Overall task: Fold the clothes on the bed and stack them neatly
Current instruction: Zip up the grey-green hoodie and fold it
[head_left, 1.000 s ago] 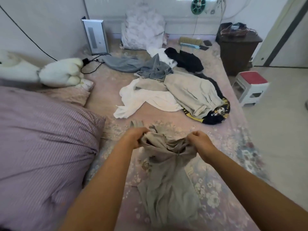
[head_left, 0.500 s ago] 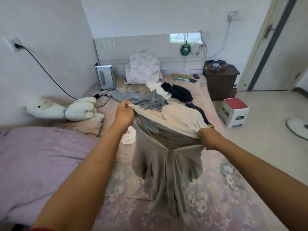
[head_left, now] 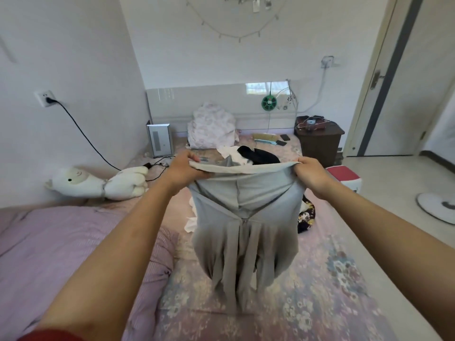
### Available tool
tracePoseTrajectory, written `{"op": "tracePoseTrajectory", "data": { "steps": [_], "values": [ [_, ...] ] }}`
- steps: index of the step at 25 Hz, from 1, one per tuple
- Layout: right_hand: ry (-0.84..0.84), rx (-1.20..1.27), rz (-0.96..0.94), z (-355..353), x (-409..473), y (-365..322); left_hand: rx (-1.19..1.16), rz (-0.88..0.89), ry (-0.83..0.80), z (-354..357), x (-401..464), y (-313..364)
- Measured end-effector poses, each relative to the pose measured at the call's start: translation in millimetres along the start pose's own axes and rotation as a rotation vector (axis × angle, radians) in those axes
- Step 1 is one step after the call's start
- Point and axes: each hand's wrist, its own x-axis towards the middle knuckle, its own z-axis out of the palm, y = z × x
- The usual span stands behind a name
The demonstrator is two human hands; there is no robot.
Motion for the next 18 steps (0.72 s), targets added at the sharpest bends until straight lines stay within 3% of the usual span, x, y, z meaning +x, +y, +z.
{"op": "tracePoseTrajectory", "data": {
  "steps": [2, 5, 7, 9, 12, 14, 18],
  "values": [
    [-0.046, -0.145, -0.117, 0.3, -1.5, -17.1, 0.23, 0.091, -0.06, -7.8, -4.0, 5.2],
    [-0.068, -0.319, -0.223, 3.2, -2.0, -34.4, 0.398, 0.191, 0.144, -11.3, -5.0, 14.5],
    [0.044, -0.364, -0.25, 4.7, -3.1, -43.4, 0.263, 0.161, 0.284, -11.0, -7.0, 21.6],
    [0.163, -0.404, -0.287, 5.5, -6.1, -51.1, 0.119, 0.141, 0.279, -7.9, -7.8, 27.5],
    [0.154, -0.47, -0.335, 3.6, -4.9, -56.7, -0.021, 0.146, 0.237, -2.7, -3.4, 33.8],
    [0.079, -0.37, -0.3, -1.5, -2.1, -61.3, -0.095, 0.148, 0.191, -3.9, -0.9, 38.3],
    [-0.122, 0.005, -0.138, -15.8, -1.9, -77.6, 0.036, 0.202, 0.044, -23.1, 3.8, 38.5]
  ]
}}
